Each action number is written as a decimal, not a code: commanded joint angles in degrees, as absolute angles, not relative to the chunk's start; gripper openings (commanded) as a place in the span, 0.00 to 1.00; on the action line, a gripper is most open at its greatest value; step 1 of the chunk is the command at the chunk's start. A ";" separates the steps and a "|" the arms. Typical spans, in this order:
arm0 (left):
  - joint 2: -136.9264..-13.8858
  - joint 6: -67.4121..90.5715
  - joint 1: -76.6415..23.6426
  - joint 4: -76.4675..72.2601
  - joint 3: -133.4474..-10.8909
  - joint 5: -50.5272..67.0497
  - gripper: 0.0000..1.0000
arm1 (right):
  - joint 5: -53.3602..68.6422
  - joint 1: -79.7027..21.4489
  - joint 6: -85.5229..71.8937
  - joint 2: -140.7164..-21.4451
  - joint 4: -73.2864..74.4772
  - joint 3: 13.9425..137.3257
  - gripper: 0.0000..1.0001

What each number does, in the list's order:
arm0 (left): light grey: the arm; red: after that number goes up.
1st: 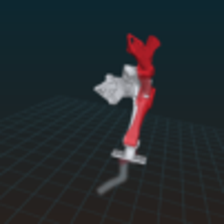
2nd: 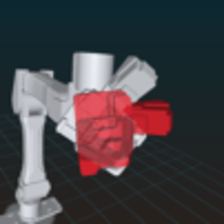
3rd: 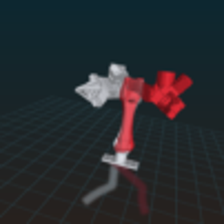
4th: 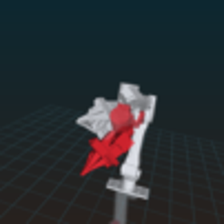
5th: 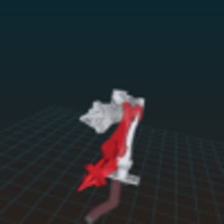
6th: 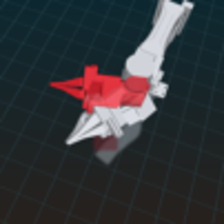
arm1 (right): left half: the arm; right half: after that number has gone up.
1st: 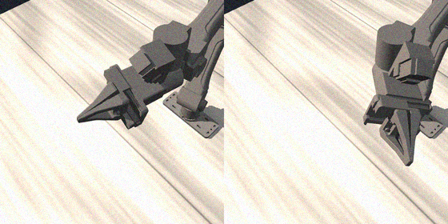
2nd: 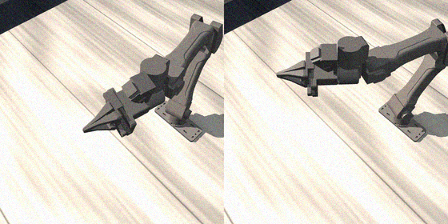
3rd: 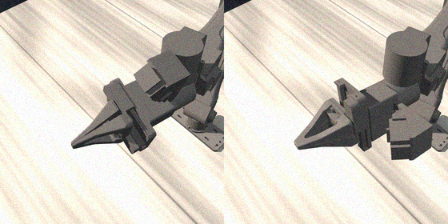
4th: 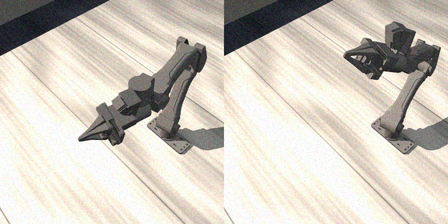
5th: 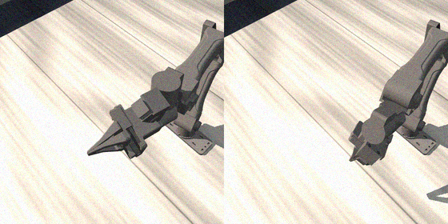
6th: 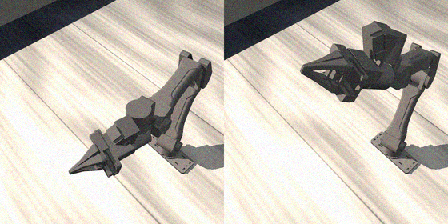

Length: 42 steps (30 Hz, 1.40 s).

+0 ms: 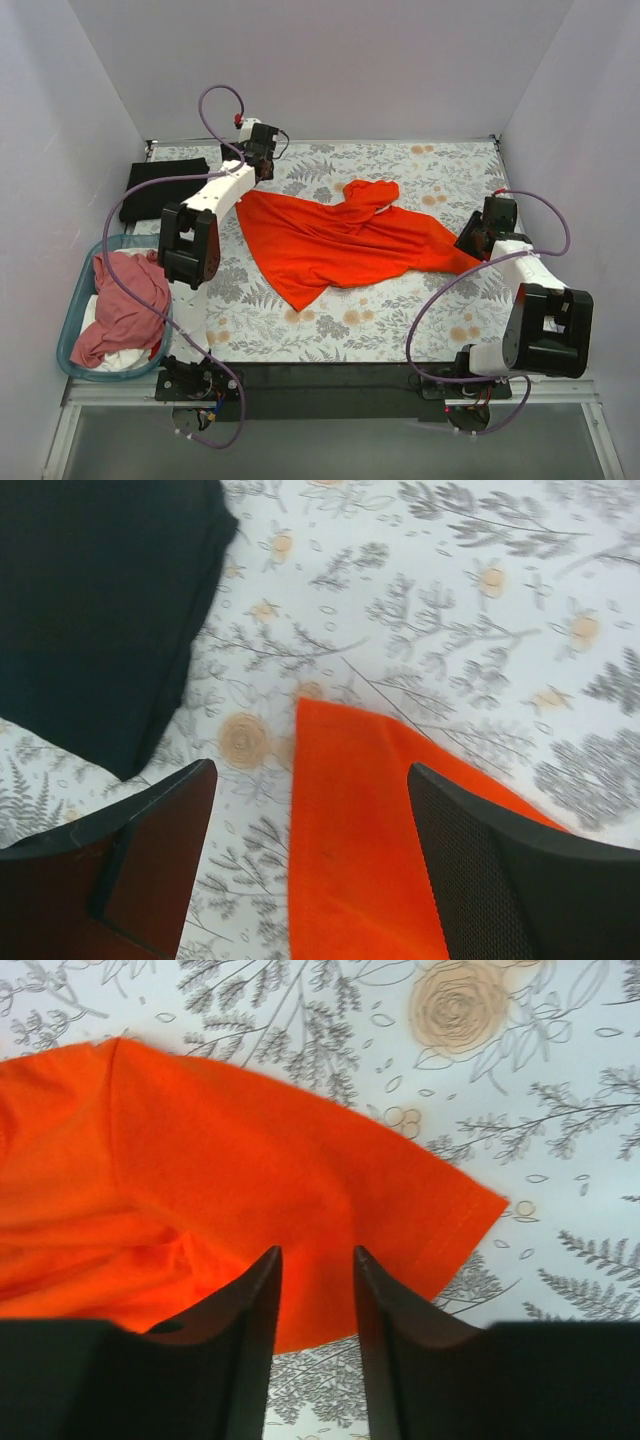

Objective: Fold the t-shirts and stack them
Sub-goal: Flatten the tshirt out

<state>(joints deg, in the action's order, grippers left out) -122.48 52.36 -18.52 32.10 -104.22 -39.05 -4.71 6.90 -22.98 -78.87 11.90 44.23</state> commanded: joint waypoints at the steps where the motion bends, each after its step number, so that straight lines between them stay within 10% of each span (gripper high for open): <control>1: -112.10 55.89 -22.31 31.20 -99.44 -35.78 0.77 | -2.46 1.70 -20.31 -76.21 11.78 44.38 0.45; 14: -81.31 90.16 -42.78 46.21 -58.99 -13.36 0.76 | 7.63 -18.62 -15.64 -73.65 5.99 40.96 0.47; 25: -90.77 87.46 -53.43 50.97 -62.48 -18.36 0.49 | 7.65 -22.76 -16.17 -72.69 4.22 38.24 0.47; 42: -98.78 67.77 -57.39 42.28 -63.20 -20.22 0.46 | 3.52 -22.59 -15.21 -70.49 5.01 36.12 0.46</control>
<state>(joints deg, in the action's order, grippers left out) -98.30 72.29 -57.45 45.41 -63.57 -18.83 4.64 -22.63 -16.10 -71.64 6.00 36.58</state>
